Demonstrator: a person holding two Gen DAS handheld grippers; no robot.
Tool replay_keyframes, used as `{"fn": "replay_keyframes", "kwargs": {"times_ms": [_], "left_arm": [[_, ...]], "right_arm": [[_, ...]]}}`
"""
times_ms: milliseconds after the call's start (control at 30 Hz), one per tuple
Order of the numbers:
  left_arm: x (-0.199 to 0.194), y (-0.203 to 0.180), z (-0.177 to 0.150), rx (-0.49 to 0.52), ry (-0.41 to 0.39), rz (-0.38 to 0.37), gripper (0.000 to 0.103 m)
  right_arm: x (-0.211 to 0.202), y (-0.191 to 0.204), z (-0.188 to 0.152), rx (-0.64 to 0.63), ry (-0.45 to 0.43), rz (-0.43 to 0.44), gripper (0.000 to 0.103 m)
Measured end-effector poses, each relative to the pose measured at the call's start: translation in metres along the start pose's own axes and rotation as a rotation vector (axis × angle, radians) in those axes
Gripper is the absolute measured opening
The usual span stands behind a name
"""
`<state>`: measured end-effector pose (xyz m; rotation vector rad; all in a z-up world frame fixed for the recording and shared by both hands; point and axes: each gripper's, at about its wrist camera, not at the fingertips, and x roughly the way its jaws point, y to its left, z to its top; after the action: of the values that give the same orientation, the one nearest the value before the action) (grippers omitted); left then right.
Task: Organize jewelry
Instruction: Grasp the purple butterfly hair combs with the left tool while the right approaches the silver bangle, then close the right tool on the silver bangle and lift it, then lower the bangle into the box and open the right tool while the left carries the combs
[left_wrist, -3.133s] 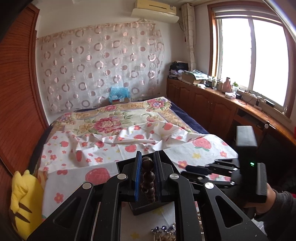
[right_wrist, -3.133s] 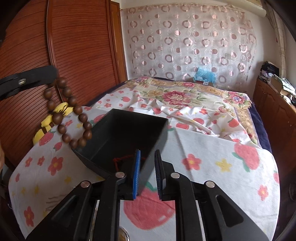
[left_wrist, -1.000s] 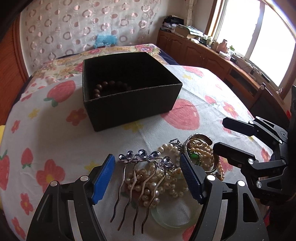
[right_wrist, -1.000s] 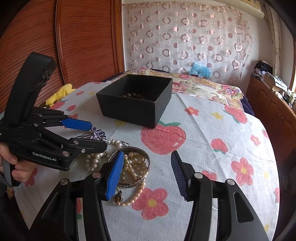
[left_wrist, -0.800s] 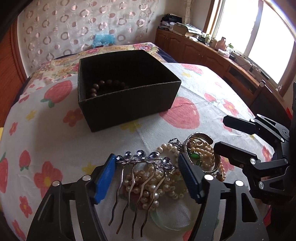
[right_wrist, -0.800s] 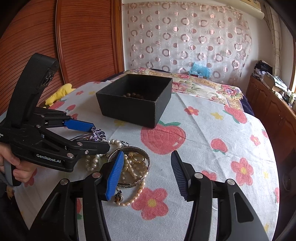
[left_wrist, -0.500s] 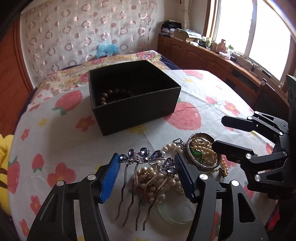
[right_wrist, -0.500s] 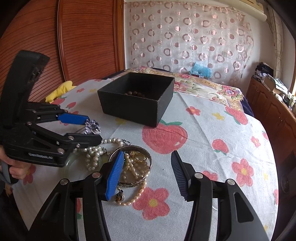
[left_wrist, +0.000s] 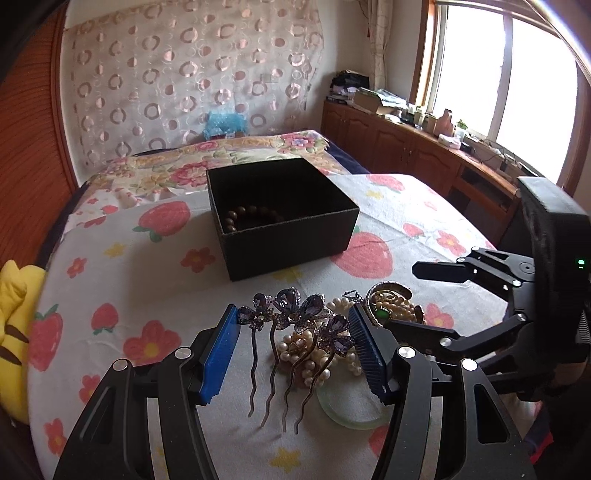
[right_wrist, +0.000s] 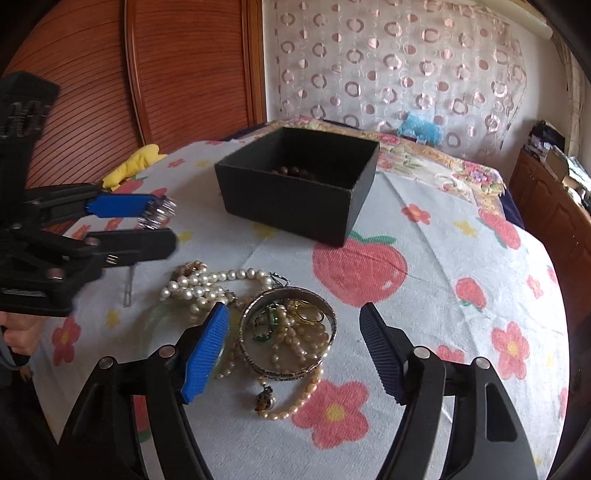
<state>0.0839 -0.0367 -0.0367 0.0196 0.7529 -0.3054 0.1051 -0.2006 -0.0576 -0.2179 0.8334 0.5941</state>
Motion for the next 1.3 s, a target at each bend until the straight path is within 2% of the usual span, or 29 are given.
{"fn": "replay_keyframes", "kwargs": {"times_ms": [133, 333, 467, 833, 1300], "left_arm": [[-0.006, 0.002, -0.001, -0.007, -0.012, 0.000, 0.058], [-0.009, 0.003, -0.002, -0.011, -0.023, -0.004, 0.058], [-0.010, 0.003, -0.002, -0.009, -0.024, -0.001, 0.058], [-0.022, 0.008, 0.011, -0.037, -0.077, 0.029, 0.058], [-0.034, 0.026, 0.032, -0.052, -0.126, 0.071, 0.058]], "right_arm": [[0.006, -0.004, 0.000, 0.018, 0.032, 0.028, 0.075], [0.014, 0.002, -0.004, 0.002, 0.068, 0.037, 0.062], [0.014, 0.005, -0.003, -0.022, 0.065, 0.019, 0.062], [-0.010, -0.003, 0.017, -0.021, -0.027, -0.005, 0.062], [-0.002, -0.016, 0.082, -0.038, -0.109, -0.022, 0.062]]}}
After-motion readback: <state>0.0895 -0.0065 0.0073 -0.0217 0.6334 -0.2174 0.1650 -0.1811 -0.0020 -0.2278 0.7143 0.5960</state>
